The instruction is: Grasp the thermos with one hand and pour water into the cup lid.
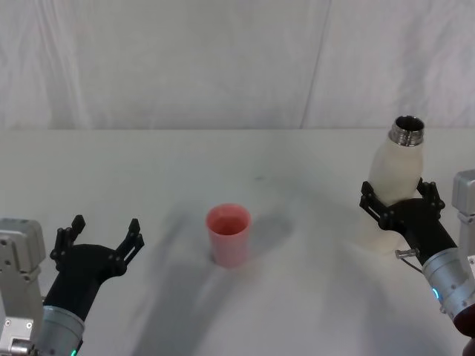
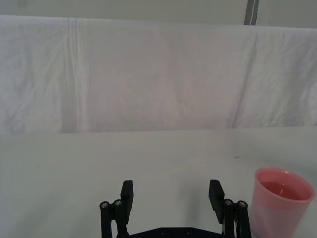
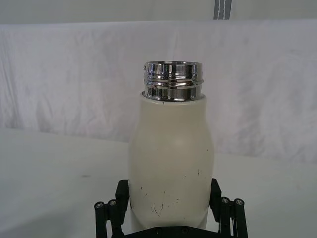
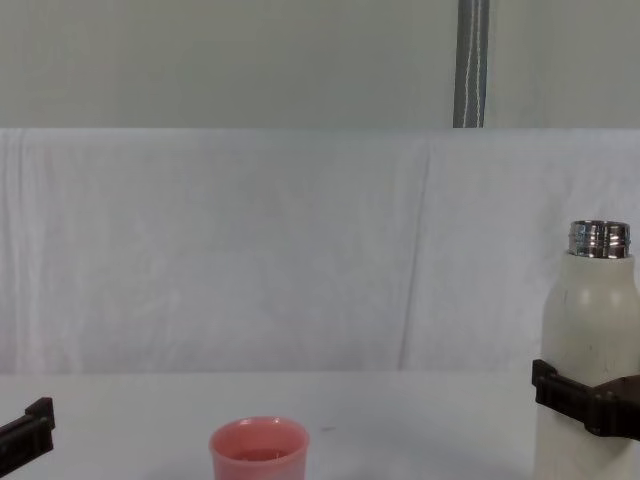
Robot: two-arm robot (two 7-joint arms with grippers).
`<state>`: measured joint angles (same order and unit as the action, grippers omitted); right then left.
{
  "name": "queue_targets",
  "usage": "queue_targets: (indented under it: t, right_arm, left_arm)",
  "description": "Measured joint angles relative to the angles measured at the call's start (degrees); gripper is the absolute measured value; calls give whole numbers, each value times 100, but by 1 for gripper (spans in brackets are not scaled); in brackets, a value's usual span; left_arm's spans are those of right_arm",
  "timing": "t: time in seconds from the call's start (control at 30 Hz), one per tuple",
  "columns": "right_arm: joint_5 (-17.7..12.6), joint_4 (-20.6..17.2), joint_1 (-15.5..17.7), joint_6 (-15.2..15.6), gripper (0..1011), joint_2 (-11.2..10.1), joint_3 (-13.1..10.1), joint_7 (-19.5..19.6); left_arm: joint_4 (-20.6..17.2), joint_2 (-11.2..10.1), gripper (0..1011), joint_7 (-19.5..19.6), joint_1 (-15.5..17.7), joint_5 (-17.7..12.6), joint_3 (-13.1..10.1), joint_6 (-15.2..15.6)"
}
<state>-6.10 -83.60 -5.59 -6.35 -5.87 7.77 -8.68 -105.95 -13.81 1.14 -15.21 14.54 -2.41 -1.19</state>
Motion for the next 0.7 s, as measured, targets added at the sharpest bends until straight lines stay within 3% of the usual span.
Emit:
queue_targets:
  t: [0.7]
  right_arm:
    - [7,-215,121,104,1001,-41,-1,-7]
  left_arm:
    - [0,0,1001,0,0,0,0,0]
